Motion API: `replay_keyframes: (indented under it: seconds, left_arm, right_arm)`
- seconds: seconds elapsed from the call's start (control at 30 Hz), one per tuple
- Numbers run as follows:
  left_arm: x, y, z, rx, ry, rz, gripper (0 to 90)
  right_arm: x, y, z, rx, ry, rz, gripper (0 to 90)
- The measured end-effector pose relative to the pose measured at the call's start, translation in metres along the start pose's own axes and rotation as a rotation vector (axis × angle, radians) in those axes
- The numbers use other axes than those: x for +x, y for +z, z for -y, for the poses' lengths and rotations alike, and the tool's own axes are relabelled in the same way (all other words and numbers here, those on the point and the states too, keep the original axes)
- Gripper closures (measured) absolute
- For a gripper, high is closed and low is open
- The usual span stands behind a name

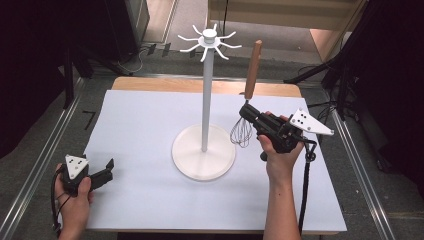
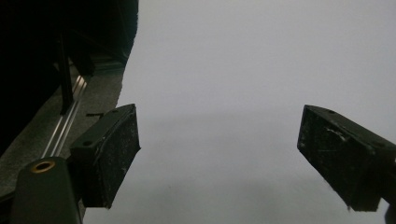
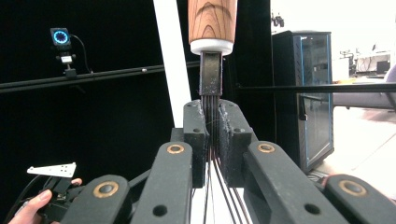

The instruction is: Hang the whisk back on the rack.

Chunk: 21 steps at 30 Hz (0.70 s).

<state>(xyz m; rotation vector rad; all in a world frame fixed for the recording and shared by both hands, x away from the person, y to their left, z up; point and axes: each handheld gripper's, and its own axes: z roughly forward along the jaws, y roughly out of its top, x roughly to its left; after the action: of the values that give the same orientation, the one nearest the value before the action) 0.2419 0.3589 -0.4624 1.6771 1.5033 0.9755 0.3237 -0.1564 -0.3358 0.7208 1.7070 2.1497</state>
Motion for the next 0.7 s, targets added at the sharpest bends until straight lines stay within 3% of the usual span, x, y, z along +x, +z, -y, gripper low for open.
replay_keyframes:
  seconds: [0.7]
  left_arm:
    - [0.0,0.0,0.0,0.0,-0.001,0.003,13.8]
  right_arm:
    - [0.002,0.011,-0.009,0.017,0.01,-0.094,84.8]
